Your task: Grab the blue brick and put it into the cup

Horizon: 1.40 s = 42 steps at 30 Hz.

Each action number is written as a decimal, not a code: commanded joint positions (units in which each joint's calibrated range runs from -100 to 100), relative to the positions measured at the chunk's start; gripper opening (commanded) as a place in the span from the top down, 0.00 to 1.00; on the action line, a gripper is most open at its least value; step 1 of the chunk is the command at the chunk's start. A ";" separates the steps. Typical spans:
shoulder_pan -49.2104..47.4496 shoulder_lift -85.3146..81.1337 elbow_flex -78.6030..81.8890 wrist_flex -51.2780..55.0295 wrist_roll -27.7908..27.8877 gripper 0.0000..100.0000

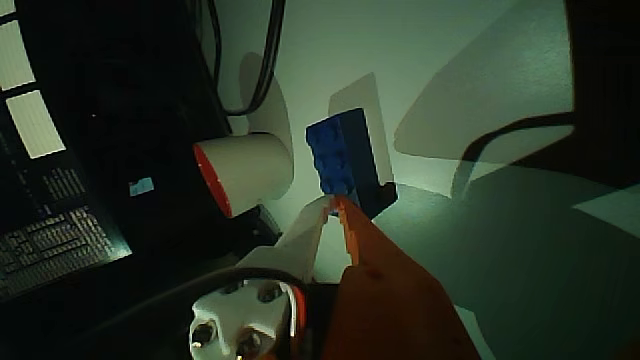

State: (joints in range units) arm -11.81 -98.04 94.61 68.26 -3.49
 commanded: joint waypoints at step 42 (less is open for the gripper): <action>1.89 71.82 -56.05 15.17 26.94 0.71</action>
State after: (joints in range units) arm -10.07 -26.47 38.88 84.46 22.49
